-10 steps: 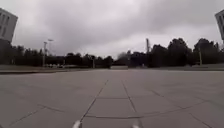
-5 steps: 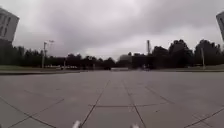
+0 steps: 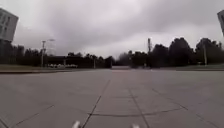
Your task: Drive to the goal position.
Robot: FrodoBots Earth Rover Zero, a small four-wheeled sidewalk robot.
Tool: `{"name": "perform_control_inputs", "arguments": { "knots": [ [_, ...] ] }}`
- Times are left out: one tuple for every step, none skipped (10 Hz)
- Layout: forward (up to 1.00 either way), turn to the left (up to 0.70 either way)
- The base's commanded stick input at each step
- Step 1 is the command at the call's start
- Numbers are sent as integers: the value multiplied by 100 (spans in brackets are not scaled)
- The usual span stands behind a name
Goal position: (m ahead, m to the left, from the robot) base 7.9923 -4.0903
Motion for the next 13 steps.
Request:
{"name": "perform_control_inputs", "arguments": {
  "knots": [
    [70,0],
    [70,0],
    [70,0],
    [70,0],
    [70,0],
    [70,0],
    [70,0],
    [70,0],
    [70,0],
    [70,0],
    [70,0],
    [70,0],
    [70,-1]
  ]
}}
